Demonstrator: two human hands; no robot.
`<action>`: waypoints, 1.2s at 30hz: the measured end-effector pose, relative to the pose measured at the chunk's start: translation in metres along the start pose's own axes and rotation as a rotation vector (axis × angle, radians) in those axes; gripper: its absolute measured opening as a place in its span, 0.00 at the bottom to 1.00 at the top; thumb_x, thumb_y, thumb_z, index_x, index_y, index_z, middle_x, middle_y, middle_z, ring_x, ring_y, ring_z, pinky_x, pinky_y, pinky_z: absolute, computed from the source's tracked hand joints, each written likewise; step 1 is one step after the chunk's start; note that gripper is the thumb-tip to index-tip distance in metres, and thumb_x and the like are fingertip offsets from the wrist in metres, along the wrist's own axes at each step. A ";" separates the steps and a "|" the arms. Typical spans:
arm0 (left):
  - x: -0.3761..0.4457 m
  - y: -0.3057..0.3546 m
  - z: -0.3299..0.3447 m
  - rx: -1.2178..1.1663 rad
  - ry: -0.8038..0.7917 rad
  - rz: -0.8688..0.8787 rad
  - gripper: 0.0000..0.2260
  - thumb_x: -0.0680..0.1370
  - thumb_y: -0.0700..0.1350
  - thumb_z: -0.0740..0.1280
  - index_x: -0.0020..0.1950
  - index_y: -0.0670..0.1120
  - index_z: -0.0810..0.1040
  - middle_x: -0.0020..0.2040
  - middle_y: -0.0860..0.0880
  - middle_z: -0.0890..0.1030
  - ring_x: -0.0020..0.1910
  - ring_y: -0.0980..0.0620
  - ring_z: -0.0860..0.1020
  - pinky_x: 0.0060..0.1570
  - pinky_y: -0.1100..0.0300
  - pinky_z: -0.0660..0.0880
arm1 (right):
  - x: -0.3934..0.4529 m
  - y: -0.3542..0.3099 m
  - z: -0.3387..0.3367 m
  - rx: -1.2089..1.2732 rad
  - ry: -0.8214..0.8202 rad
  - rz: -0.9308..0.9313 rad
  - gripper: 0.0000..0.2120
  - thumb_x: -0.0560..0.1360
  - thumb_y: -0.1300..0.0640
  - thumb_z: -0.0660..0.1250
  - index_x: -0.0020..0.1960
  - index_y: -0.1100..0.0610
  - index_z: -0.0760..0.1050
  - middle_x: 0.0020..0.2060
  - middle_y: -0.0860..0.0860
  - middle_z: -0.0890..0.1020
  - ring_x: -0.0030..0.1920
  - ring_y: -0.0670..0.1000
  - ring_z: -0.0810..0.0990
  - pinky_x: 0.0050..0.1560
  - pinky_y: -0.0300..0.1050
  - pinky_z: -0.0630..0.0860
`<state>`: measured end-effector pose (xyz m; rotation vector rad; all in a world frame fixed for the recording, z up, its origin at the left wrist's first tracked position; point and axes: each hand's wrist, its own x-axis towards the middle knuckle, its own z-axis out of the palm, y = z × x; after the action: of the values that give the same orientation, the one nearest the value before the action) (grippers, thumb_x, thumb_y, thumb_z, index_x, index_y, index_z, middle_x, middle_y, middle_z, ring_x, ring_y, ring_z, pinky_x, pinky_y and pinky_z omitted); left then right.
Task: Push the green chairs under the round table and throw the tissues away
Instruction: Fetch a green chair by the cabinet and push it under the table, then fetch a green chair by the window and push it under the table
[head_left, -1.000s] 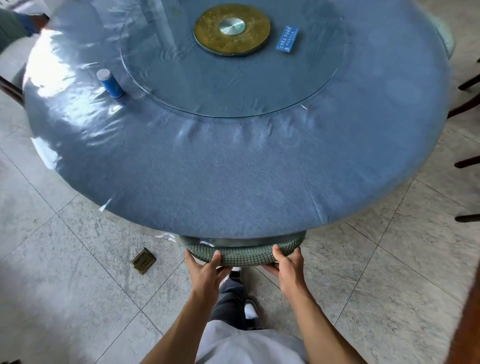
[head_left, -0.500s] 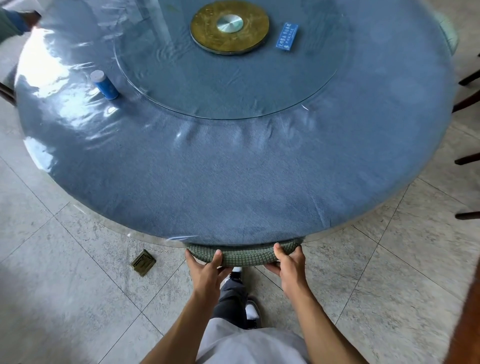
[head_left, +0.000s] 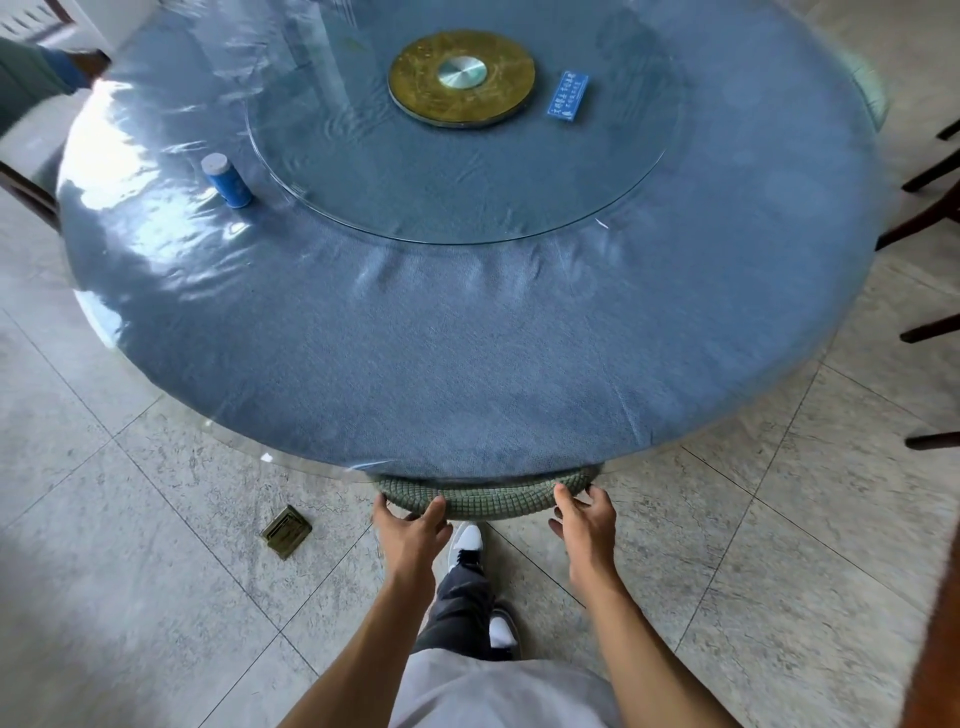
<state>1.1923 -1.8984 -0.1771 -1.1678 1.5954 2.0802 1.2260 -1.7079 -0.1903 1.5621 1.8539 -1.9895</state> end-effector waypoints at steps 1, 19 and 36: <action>-0.001 -0.002 -0.001 0.043 0.014 0.017 0.35 0.77 0.35 0.72 0.78 0.50 0.57 0.61 0.35 0.77 0.56 0.38 0.81 0.43 0.52 0.81 | -0.003 -0.001 -0.002 -0.075 0.029 -0.058 0.13 0.76 0.50 0.71 0.55 0.53 0.72 0.47 0.53 0.84 0.47 0.54 0.83 0.52 0.57 0.82; -0.080 0.067 0.004 0.979 0.031 1.048 0.30 0.76 0.49 0.73 0.77 0.52 0.67 0.77 0.44 0.65 0.74 0.42 0.65 0.63 0.44 0.74 | -0.077 -0.100 -0.022 -0.429 -0.070 -0.854 0.27 0.79 0.55 0.66 0.77 0.57 0.65 0.77 0.53 0.66 0.78 0.52 0.63 0.76 0.49 0.62; -0.150 0.146 -0.038 0.929 0.279 1.283 0.37 0.75 0.61 0.67 0.81 0.58 0.56 0.82 0.47 0.55 0.81 0.42 0.53 0.74 0.39 0.60 | -0.151 -0.159 0.002 -0.435 -0.209 -1.273 0.34 0.78 0.41 0.58 0.81 0.51 0.56 0.81 0.49 0.55 0.81 0.48 0.48 0.77 0.47 0.51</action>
<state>1.2113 -1.9475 0.0292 0.0127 3.4159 1.0888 1.2068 -1.7497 0.0237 -0.0825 3.2178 -1.5506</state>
